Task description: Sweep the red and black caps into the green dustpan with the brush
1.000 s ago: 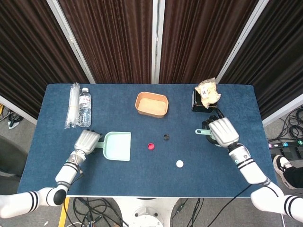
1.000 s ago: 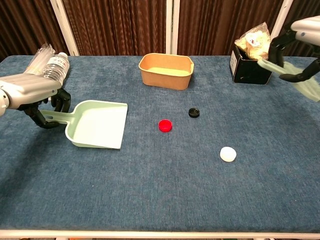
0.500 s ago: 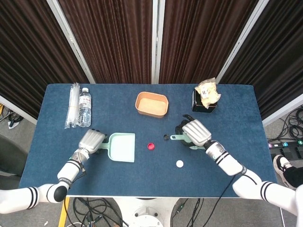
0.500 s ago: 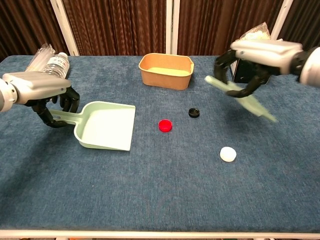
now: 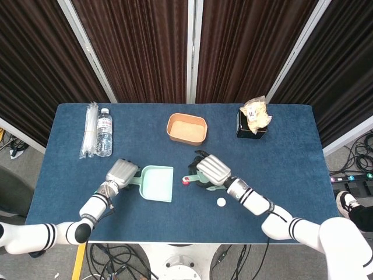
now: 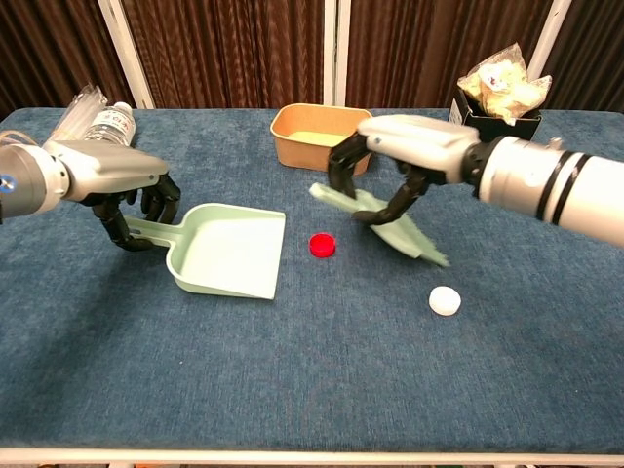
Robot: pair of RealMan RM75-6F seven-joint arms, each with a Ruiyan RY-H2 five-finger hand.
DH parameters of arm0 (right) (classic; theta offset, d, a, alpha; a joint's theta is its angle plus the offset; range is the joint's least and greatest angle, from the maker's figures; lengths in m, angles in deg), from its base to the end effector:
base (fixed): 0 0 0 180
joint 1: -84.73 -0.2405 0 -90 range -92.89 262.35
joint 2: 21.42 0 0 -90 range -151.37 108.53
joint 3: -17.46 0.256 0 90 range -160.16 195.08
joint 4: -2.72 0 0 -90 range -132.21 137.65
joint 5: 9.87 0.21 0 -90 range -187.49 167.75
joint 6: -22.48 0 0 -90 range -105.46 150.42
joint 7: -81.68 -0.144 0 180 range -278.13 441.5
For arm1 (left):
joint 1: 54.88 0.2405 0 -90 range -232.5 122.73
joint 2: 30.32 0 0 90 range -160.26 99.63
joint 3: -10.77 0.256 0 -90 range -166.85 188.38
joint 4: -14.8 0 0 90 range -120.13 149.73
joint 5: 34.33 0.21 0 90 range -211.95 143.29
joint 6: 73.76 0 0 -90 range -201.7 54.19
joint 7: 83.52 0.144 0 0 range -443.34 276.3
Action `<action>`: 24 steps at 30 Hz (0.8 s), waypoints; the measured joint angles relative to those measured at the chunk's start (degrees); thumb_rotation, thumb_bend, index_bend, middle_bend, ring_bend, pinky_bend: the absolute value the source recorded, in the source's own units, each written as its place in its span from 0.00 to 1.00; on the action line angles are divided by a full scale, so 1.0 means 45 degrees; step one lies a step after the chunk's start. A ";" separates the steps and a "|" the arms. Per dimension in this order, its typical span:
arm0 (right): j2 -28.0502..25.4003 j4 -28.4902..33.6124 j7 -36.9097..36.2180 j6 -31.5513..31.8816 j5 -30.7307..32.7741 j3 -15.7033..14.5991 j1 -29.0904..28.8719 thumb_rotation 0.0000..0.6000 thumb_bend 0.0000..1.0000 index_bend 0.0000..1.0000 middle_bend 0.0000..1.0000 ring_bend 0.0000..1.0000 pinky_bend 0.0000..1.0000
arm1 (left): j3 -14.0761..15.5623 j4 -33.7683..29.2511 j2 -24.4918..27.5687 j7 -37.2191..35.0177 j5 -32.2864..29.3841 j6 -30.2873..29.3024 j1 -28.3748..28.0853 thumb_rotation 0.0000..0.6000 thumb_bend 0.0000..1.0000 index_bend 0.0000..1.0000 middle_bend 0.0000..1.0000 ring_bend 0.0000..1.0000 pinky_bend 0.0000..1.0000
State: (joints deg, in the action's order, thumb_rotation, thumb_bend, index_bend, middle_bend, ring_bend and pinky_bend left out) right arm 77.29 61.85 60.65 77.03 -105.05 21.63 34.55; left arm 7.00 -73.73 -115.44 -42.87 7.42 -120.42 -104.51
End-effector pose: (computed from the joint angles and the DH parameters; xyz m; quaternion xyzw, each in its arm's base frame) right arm -0.1237 -0.3595 -0.0650 0.8005 -0.3343 0.4399 0.2322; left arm -0.1690 0.3373 -0.0308 -0.8167 -0.3570 -0.1843 0.4142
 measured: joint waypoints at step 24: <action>-0.0538 0.2330 -0.1248 0.1753 -0.0134 -0.0251 0.0069 1.00 0.64 0.72 0.68 0.31 0.13 | 0.0534 -0.0565 -0.0104 0.0193 -0.0577 -0.0367 -0.1104 1.00 0.41 0.54 0.54 0.36 0.35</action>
State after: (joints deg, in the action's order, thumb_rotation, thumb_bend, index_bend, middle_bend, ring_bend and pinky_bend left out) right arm 74.87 72.34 55.04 84.92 -105.65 20.50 34.86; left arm 9.40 -76.28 -115.90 -42.00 4.83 -122.07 -109.48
